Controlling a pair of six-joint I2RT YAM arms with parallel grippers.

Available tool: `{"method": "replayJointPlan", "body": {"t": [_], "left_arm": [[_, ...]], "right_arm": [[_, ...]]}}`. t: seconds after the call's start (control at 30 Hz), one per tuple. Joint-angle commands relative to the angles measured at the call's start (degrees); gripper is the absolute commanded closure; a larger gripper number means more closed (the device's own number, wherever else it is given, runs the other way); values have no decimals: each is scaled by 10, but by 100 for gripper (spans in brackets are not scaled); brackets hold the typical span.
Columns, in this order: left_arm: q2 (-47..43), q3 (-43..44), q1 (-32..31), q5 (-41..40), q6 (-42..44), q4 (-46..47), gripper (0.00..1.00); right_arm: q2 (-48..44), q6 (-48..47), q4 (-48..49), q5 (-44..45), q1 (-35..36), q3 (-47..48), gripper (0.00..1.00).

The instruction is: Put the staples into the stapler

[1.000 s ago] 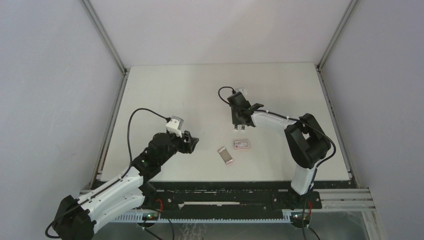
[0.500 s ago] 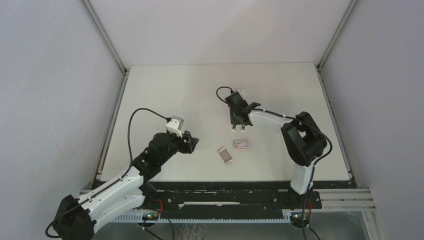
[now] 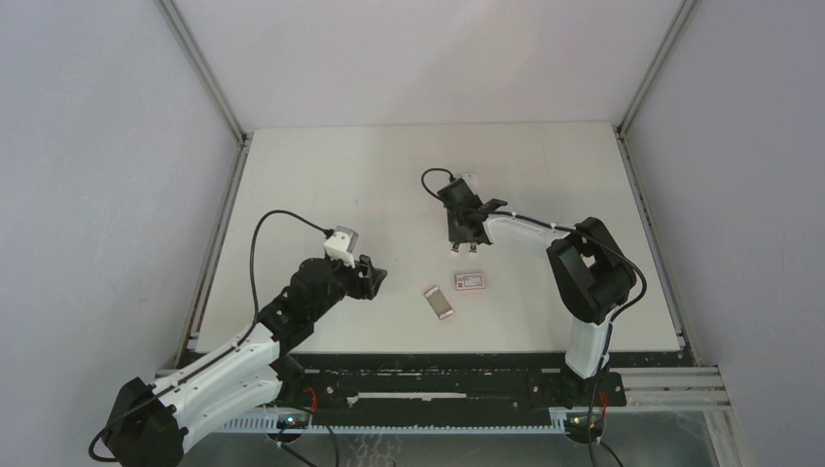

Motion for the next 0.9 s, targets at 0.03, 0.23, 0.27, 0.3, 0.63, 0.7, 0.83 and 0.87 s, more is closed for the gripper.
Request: {"method": "replayJointPlan", "body": {"t": [0.03, 0.23, 0.27, 0.3, 0.63, 0.7, 0.83, 0.87], "left_arm": [[0, 0, 2, -4, 13, 11, 36], [-1, 1, 2, -5, 13, 12, 36], [0, 0, 2, -4, 13, 12, 36], [0, 1, 2, -5, 13, 11, 36], [0, 0, 2, -3, 13, 11, 36], [-1, 1, 2, -3, 13, 10, 36], [-2, 1, 2, -3, 13, 10, 36], [-3, 1, 2, -3, 13, 10, 36]], "right_arm": [[2, 16, -6, 5, 4, 23, 89], [2, 14, -12, 9, 3, 23, 89], [0, 14, -14, 11, 3, 23, 89], [-1, 12, -16, 13, 2, 23, 89], [-14, 4, -38, 31, -8, 22, 89], [-16, 3, -43, 32, -10, 23, 89], [-22, -1, -48, 35, -12, 23, 89], [-24, -3, -47, 35, -12, 23, 89]]}}
